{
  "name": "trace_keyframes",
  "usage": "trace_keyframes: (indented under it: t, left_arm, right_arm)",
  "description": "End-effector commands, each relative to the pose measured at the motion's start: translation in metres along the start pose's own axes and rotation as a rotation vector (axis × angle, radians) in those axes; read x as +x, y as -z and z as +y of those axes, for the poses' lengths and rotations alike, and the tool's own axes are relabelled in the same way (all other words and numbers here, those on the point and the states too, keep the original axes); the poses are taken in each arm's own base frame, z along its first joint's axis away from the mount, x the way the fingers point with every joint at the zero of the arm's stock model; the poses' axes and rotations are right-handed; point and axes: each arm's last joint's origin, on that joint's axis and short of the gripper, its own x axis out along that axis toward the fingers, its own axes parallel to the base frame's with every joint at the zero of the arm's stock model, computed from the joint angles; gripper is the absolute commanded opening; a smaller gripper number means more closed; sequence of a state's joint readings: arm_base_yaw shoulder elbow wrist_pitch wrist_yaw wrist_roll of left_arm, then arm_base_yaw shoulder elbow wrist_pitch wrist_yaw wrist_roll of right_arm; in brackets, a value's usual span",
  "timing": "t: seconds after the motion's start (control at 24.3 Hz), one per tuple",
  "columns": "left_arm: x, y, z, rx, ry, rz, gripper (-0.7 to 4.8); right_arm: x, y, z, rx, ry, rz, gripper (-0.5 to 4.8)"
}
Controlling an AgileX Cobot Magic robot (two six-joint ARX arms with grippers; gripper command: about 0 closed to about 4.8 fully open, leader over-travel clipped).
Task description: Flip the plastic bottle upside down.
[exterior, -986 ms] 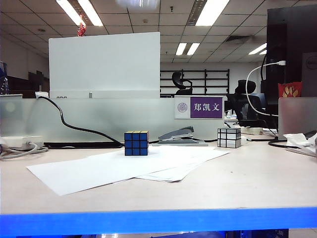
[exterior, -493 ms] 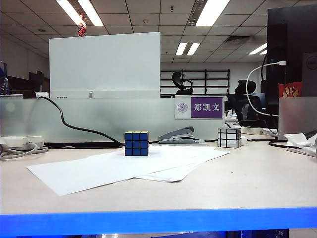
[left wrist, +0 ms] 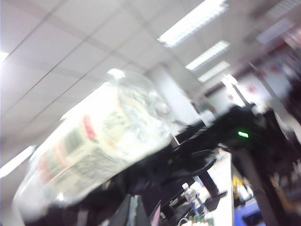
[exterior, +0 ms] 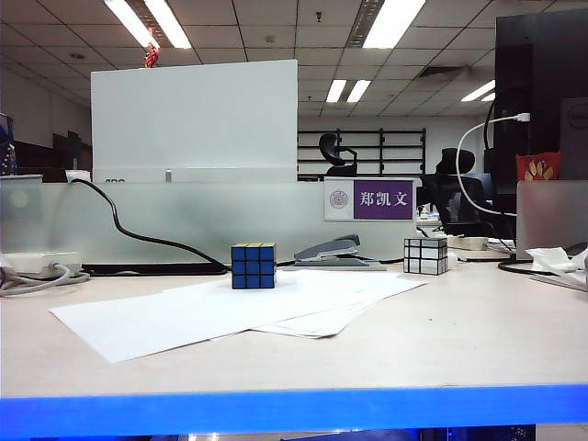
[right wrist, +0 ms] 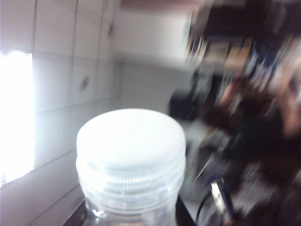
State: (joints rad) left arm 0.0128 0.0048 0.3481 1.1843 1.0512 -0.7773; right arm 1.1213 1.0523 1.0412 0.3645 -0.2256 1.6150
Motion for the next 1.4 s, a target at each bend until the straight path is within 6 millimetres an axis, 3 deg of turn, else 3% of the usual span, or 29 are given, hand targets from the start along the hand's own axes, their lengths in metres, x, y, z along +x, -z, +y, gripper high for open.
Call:
trace_keyframes:
  t: [0.04,0.12,0.21,0.37,0.49,0.58,0.62,0.66,0.74,0.78,0.99,1.23,1.4]
  left_arm:
    - [0.007,-0.021,-0.006,0.122,0.071,0.012,-0.05]
    - [0.011,-0.033,-0.010,0.195,0.142,0.055,-0.05]
    - [0.013,-0.036,-0.010,0.264,0.154,0.057,-0.05]
    - [0.013,-0.030,-0.002,0.371,0.108,0.071,-0.05]
    - [0.012,-0.019,0.009,0.465,0.014,0.110,-0.02]
    - [0.012,-0.013,0.015,0.555,-0.023,0.140,0.85]
    - [0.012,-0.011,0.019,0.577,-0.050,0.146,1.90]
    - [0.012,-0.010,0.021,0.572,-0.067,0.149,2.38]
    - [0.013,-0.004,0.030,0.540,-0.109,0.160,4.33]
    - [0.014,0.000,0.035,0.517,-0.114,0.171,4.79]
    - [0.016,0.007,0.047,0.490,-0.098,0.173,4.79]
    - [0.021,0.006,0.051,0.377,-0.006,0.019,4.79]
    - [0.026,0.019,0.059,0.313,0.053,-0.017,4.79]
  right_arm:
    - [0.004,0.014,0.005,0.223,-0.050,0.109,-0.09]
    - [0.002,0.009,0.009,0.276,-0.054,0.083,-0.09]
    - [-0.004,-0.009,0.015,0.302,-0.053,0.096,-0.09]
    - [-0.010,-0.022,0.000,0.443,0.145,0.165,-0.09]
    - [-0.010,-0.031,-0.004,0.448,0.174,0.170,-0.08]
    - [-0.008,-0.032,-0.006,0.418,0.173,0.167,-0.08]
    - [-0.009,-0.035,-0.006,0.412,0.171,0.158,-0.08]
    - [-0.008,-0.035,-0.007,0.413,0.172,0.149,-0.09]
    - [-0.005,-0.037,-0.012,0.402,0.182,0.143,-0.08]
    - [-0.002,-0.038,-0.016,0.404,0.191,0.135,-0.08]
    - [0.005,-0.042,-0.026,0.409,0.204,0.119,-0.08]
    - [0.008,-0.043,-0.031,0.414,0.217,0.108,-0.09]
    - [0.014,-0.040,-0.038,0.428,0.234,0.112,-0.09]
